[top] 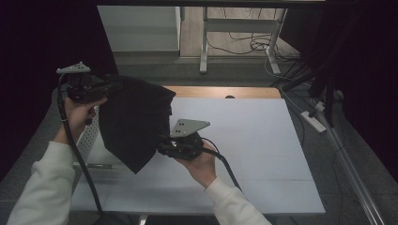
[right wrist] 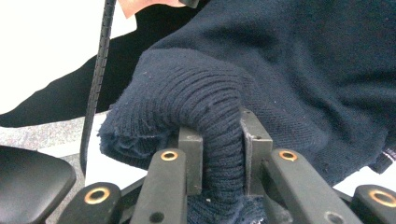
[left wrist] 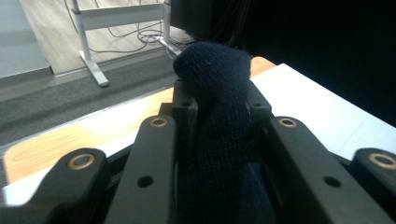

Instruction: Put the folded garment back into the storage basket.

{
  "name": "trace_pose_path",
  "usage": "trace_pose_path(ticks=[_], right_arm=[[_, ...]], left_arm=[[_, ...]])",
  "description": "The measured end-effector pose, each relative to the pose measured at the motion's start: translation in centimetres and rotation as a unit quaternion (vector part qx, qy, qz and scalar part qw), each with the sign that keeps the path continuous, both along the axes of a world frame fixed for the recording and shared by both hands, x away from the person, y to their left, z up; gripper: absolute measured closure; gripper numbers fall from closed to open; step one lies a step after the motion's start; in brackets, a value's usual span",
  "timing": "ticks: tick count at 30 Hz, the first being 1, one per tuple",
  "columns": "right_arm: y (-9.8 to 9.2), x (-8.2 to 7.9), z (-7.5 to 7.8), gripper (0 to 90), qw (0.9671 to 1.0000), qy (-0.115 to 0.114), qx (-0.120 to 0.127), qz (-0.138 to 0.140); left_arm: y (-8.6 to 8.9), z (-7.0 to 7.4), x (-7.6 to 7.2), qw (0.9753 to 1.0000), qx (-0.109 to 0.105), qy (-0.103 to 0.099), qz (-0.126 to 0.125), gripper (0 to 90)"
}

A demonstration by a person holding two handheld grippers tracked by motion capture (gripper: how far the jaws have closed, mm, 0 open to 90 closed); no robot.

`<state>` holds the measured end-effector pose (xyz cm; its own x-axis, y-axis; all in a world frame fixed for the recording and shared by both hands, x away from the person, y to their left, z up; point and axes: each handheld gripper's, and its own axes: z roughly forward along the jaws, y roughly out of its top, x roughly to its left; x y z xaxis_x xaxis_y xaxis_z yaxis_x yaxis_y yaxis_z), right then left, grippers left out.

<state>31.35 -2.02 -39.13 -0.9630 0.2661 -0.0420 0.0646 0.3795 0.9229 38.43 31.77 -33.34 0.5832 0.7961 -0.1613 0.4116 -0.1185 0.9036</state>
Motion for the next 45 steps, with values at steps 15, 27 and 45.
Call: trace_pose_path(ticks=[15,27,45], right_arm=[[3.8,0.3,-0.1,74.1,0.9997,0.006,0.001,0.025],[5.7,0.5,-0.2,74.1,0.9994,0.011,0.003,0.033],[8.7,0.9,-2.0,74.1,0.9979,0.024,-0.033,0.05]], left_arm=[[3.9,-0.3,-0.9,0.9996,-0.003,0.005,0.027,72.5],[5.9,-0.4,-0.9,0.999,0.001,0.012,0.042,72.5],[7.1,-4.1,1.9,0.9958,0.02,0.063,0.064,72.4]])
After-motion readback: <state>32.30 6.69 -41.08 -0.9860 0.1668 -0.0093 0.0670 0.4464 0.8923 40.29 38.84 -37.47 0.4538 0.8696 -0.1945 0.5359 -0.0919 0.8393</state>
